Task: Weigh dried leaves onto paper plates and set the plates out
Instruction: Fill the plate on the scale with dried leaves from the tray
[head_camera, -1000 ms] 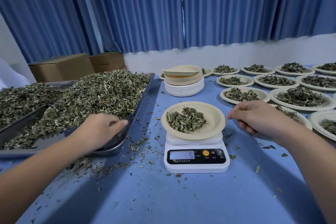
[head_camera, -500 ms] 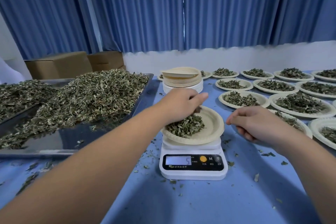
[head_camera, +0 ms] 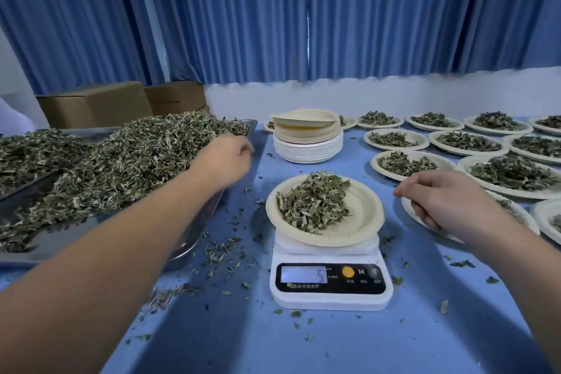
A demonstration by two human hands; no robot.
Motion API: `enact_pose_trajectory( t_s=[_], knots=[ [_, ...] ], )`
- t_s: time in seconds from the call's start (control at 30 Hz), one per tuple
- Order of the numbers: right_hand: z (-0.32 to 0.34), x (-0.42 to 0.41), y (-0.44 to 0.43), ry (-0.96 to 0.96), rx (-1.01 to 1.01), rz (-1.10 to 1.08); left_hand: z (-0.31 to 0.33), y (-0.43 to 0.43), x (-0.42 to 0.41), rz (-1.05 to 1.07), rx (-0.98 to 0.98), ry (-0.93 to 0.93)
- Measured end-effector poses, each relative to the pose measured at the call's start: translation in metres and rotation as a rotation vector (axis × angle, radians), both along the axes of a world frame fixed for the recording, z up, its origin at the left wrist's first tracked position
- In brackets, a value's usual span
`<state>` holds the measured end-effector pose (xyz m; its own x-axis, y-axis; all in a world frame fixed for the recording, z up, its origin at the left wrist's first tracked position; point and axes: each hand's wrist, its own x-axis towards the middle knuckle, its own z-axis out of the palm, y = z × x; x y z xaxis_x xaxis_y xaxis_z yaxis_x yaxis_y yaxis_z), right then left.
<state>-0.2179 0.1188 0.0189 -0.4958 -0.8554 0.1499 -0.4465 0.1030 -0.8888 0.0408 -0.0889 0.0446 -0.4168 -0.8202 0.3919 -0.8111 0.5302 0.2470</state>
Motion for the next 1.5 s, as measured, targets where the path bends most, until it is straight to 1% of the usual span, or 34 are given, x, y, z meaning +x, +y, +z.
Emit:
enact_pose_trajectory(
  t_s=[0.07, 0.17, 0.23, 0.3, 0.4, 0.43, 0.5, 0.53, 0.57, 0.67, 0.77, 0.87, 0.93, 1.0, 1.1, 1.17, 1.2, 1.27, 1.33, 1.37, 1.43, 1.5],
  knots=[
    [-0.001, -0.001, -0.001, -0.003, -0.027, -0.030, -0.006, -0.022, 0.019, 0.106, 0.051, -0.220],
    [-0.004, -0.003, -0.003, -0.002, -0.042, -0.042, -0.015, -0.049, 0.036, 0.186, 0.037, -0.502],
    [-0.004, -0.004, -0.004, 0.002, -0.048, -0.037, -0.020, -0.065, 0.040, 0.185, 0.064, -0.607],
    [-0.005, -0.005, -0.005, 0.013, -0.052, -0.034, -0.024, -0.077, 0.041, 0.181, 0.139, -0.666],
    [-0.005, -0.006, -0.008, 0.036, -0.057, -0.020, -0.028, -0.089, 0.039, 0.154, 0.267, -0.672],
    [-0.005, -0.005, -0.009, 0.042, -0.059, -0.014, -0.030, -0.090, 0.038, 0.122, 0.332, -0.641],
    [-0.006, -0.004, -0.010, 0.051, -0.063, -0.008, -0.030, -0.090, 0.036, 0.040, 0.490, -0.503],
    [-0.006, -0.004, -0.010, 0.053, -0.063, -0.010, -0.029, -0.087, 0.036, 0.010, 0.538, -0.447],
    [-0.006, -0.003, -0.010, 0.053, -0.062, -0.011, -0.028, -0.083, 0.035, -0.003, 0.553, -0.432],
    [-0.006, -0.003, -0.010, 0.050, -0.047, -0.012, -0.025, -0.072, 0.032, 0.005, 0.500, -0.498],
    [-0.006, -0.002, -0.009, 0.039, -0.036, -0.014, -0.022, -0.060, 0.031, 0.042, 0.481, -0.486],
    [-0.005, -0.001, -0.008, 0.030, -0.032, -0.019, -0.021, -0.051, 0.031, 0.073, 0.439, -0.532],
    [-0.004, -0.001, -0.008, 0.035, -0.019, -0.018, -0.019, -0.046, 0.032, 0.078, 0.398, -0.530],
    [-0.004, -0.001, -0.006, 0.037, -0.007, -0.010, -0.015, -0.039, 0.036, 0.103, 0.388, -0.456],
    [-0.005, 0.000, -0.005, 0.040, 0.008, -0.006, -0.007, -0.021, 0.038, 0.103, 0.384, -0.275],
    [-0.004, 0.001, -0.004, 0.043, 0.015, -0.010, -0.001, -0.006, 0.035, 0.094, 0.306, -0.149],
    [-0.003, 0.001, -0.003, 0.040, 0.017, -0.016, 0.002, 0.005, 0.032, 0.085, 0.244, -0.061],
    [-0.003, 0.002, -0.004, 0.032, 0.027, -0.028, 0.004, 0.031, 0.021, 0.055, 0.159, 0.177],
    [-0.004, 0.004, -0.005, 0.009, 0.058, -0.027, 0.000, 0.056, 0.007, 0.012, 0.147, 0.389],
    [-0.004, 0.005, -0.004, -0.004, 0.077, -0.017, -0.004, 0.067, 0.001, -0.002, 0.163, 0.458],
    [-0.006, 0.008, -0.005, -0.022, 0.117, 0.003, -0.012, 0.086, -0.009, -0.019, 0.207, 0.537],
    [-0.007, 0.011, -0.004, -0.056, 0.141, 0.013, -0.019, 0.098, -0.013, -0.009, 0.233, 0.558]
  ],
)
